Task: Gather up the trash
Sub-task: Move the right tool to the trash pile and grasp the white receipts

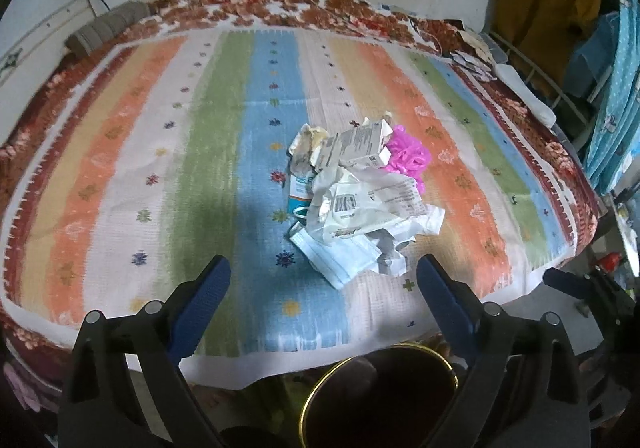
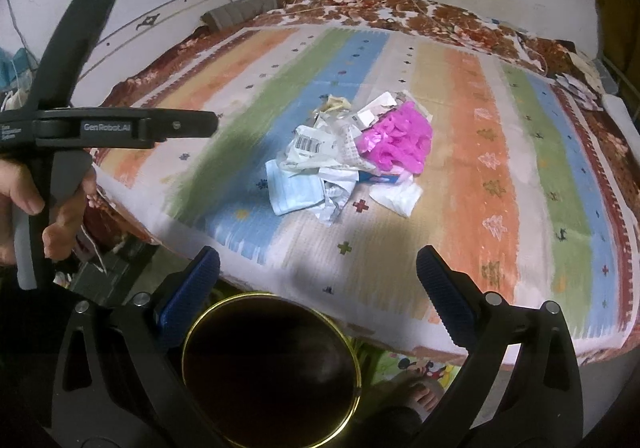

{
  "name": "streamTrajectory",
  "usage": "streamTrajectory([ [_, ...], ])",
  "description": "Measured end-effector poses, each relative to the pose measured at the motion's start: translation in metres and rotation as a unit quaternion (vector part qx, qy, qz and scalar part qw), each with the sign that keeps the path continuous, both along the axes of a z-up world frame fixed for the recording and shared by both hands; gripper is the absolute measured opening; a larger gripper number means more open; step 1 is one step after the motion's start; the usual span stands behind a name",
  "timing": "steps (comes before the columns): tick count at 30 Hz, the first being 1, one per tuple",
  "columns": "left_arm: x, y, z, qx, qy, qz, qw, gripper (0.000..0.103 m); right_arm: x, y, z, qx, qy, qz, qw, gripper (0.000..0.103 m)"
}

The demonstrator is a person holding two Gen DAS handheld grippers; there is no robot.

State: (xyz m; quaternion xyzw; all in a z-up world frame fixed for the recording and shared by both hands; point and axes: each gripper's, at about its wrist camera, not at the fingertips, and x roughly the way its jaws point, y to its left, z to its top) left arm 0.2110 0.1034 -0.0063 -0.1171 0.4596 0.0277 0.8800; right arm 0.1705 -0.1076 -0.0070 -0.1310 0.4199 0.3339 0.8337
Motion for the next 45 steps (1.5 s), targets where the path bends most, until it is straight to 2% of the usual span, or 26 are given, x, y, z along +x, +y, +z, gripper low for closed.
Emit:
streamTrajectory([
  [2,0.009,0.003,-0.004,-0.009,0.001,-0.001,1.0,0.091,0.006,0.004,0.0,0.0,-0.009,-0.002,1.0,0.089],
  [5,0.019,0.007,-0.01,-0.03,0.003,-0.002,0.9996,0.091,0.019,0.013,-0.006,-0.01,0.006,0.004,1.0,0.089],
  [9,0.034,0.008,-0.019,-0.023,0.005,-0.011,0.9997,0.091,0.036,0.02,-0.015,-0.007,0.031,-0.003,0.999,0.089],
  [18,0.064,0.017,-0.045,-0.043,0.023,-0.024,0.9985,0.088,0.071,0.04,-0.044,-0.021,0.07,-0.009,0.997,0.089],
  [22,0.078,0.025,-0.058,-0.087,0.036,-0.028,0.9952,0.082,0.085,0.047,-0.058,-0.026,0.084,-0.015,0.996,0.088],
  [25,0.089,0.028,-0.068,-0.09,0.043,-0.026,0.9947,0.079,0.095,0.049,-0.068,-0.026,0.099,-0.021,0.995,0.083],
  [28,0.097,0.026,-0.078,-0.096,0.052,-0.041,0.9932,0.071,0.104,0.053,-0.081,-0.026,0.119,-0.023,0.992,0.08],
  [32,0.107,0.023,-0.086,-0.097,0.053,-0.062,0.9919,0.065,0.112,0.059,-0.092,-0.03,0.132,-0.026,0.99,0.065],
  [34,0.11,0.021,-0.089,-0.095,0.056,-0.068,0.9915,0.057,0.116,0.059,-0.097,-0.031,0.139,-0.027,0.989,0.054],
  [35,0.113,0.02,-0.091,-0.091,0.059,-0.071,0.9915,0.054,0.118,0.06,-0.1,-0.031,0.144,-0.028,0.989,0.046],
  [36,0.114,0.019,-0.093,-0.089,0.06,-0.074,0.9914,0.046,0.12,0.06,-0.103,-0.031,0.148,-0.029,0.988,0.037],
  [37,0.115,0.018,-0.094,-0.089,0.061,-0.078,0.9911,0.033,0.121,0.06,-0.104,-0.031,0.151,-0.029,0.988,0.033],
  [39,0.116,0.015,-0.095,-0.101,0.058,-0.087,0.9894,0.018,0.123,0.061,-0.108,-0.028,0.159,-0.025,0.987,0.017],
  [41,0.118,0.015,-0.093,-0.101,0.059,-0.082,0.9898,0.017,0.126,0.062,-0.107,-0.025,0.162,-0.026,0.986,0.008],
  [45,0.117,0.018,-0.08,-0.103,0.05,-0.068,0.9911,0.015,0.128,0.059,-0.1,-0.021,0.157,-0.028,0.987,0.006],
])
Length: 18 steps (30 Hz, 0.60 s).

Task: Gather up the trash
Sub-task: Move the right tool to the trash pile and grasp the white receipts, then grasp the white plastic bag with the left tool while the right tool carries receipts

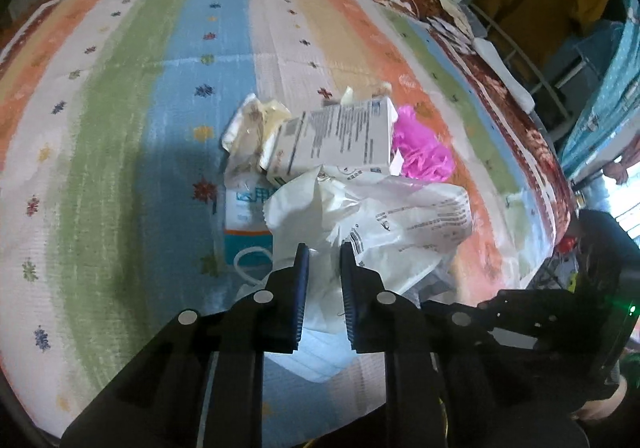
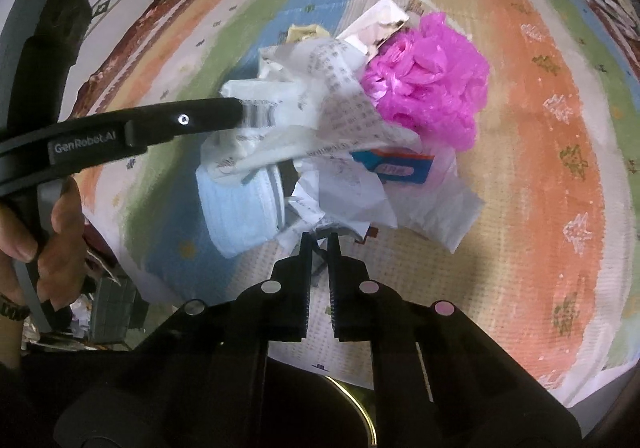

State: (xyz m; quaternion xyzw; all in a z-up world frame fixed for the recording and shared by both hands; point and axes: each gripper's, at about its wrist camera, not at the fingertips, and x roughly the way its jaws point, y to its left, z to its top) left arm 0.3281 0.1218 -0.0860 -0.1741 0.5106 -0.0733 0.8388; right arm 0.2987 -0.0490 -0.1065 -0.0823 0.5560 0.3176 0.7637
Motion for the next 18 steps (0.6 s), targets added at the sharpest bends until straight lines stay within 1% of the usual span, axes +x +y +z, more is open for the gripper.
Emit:
streamTrajectory([
  [4,-0.003,0.005,0.012,-0.001,-0.008,0.017,0.9998,0.014,-0.001,-0.001,0.007,0.001,-0.006,0.0,1.0,0.006],
  [10,-0.011,0.006,0.033,0.015,-0.016,0.041,0.9989,0.013,-0.006,-0.001,0.024,0.003,-0.03,0.009,1.0,0.004],
  [16,-0.026,0.01,0.048,-0.013,-0.018,0.056,0.9982,0.013,-0.012,-0.009,0.038,0.01,-0.044,0.008,0.999,0.004],
  [18,-0.034,0.012,0.056,-0.014,-0.024,0.06,0.9978,0.013,-0.015,-0.013,0.043,0.01,-0.051,0.007,0.999,0.004],
])
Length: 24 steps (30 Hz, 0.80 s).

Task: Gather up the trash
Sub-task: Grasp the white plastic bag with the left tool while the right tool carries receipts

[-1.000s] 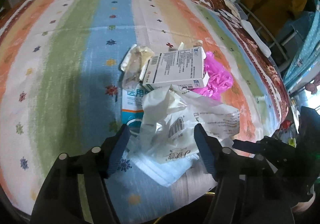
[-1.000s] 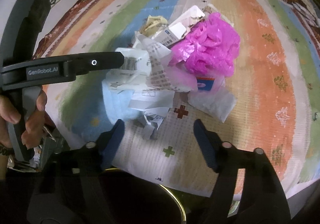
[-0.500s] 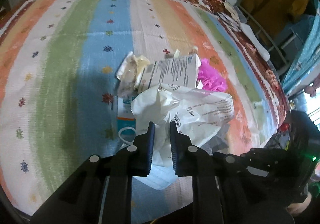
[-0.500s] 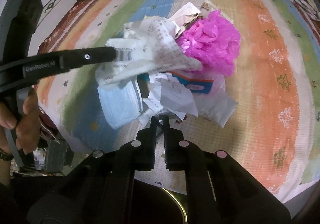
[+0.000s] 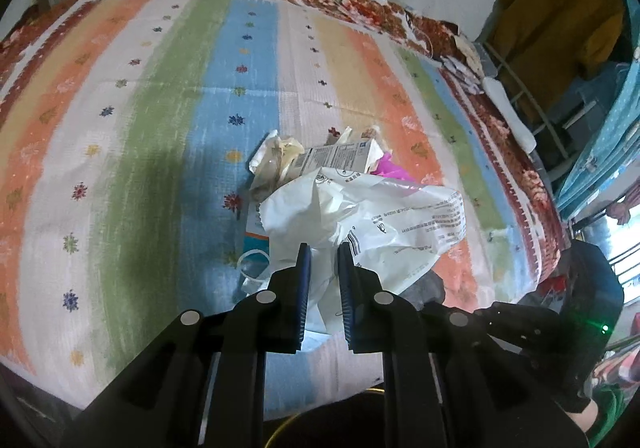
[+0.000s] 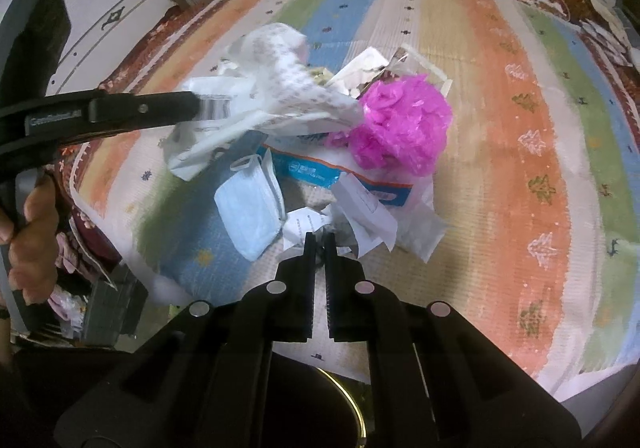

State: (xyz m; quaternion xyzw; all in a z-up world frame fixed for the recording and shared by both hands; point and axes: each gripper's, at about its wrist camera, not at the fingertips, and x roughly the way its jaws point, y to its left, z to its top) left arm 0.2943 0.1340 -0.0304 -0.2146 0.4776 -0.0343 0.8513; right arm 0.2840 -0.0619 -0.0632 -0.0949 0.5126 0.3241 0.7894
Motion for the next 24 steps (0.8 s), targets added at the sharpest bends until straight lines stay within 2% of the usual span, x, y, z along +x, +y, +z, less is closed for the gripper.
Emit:
streamTrajectory([
  [17,-0.055,-0.007,0.036,0.025,-0.018,0.033,0.999,0.013,-0.042,-0.024,0.049,0.026,-0.061,0.004,0.998,0.004],
  [24,-0.089,-0.017,0.058,0.024,-0.049,0.049,0.9973,0.013,-0.077,-0.036,0.066,0.042,-0.093,0.013,0.995,0.004],
])
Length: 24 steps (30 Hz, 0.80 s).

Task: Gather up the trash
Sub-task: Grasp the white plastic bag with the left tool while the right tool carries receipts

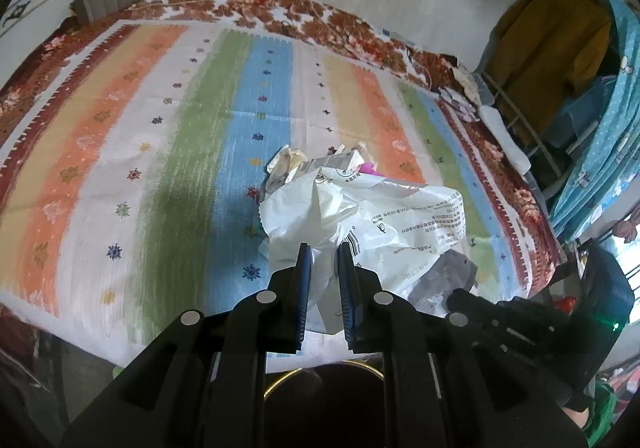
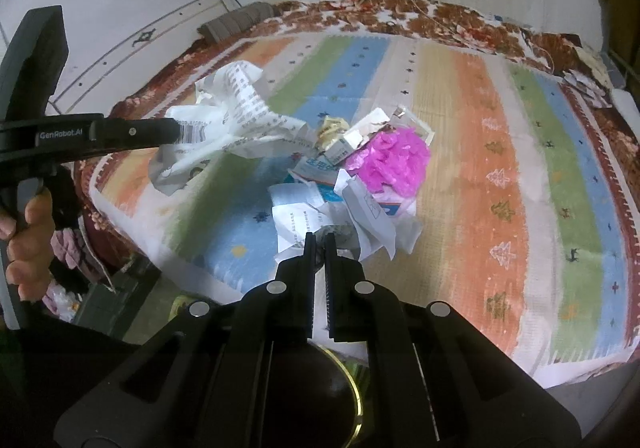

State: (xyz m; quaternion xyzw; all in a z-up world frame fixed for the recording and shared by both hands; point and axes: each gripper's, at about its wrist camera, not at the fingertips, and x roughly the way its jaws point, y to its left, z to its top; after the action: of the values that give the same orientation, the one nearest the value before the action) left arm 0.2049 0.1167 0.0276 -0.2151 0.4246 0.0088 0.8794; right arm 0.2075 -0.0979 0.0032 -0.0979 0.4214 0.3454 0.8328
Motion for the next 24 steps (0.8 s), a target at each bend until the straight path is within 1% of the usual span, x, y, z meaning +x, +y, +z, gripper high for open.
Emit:
streamTrajectory([
  [8,-0.033,-0.011,0.007,-0.003,-0.019,0.006,0.9998,0.013,-0.033,-0.013,0.01,0.003,-0.031,0.008,0.999,0.004],
  [15,-0.057,-0.02,0.008,0.0,-0.026,0.01,0.9996,0.013,-0.056,-0.026,0.011,0.011,-0.033,0.013,0.999,0.004],
  [18,-0.067,-0.024,0.006,0.002,-0.026,0.009,0.9996,0.013,-0.067,-0.03,0.011,0.013,-0.039,0.013,0.999,0.004],
  [24,-0.087,-0.032,-0.002,0.0,-0.024,0.013,0.9996,0.013,-0.081,-0.04,0.01,0.021,-0.038,0.009,0.999,0.004],
])
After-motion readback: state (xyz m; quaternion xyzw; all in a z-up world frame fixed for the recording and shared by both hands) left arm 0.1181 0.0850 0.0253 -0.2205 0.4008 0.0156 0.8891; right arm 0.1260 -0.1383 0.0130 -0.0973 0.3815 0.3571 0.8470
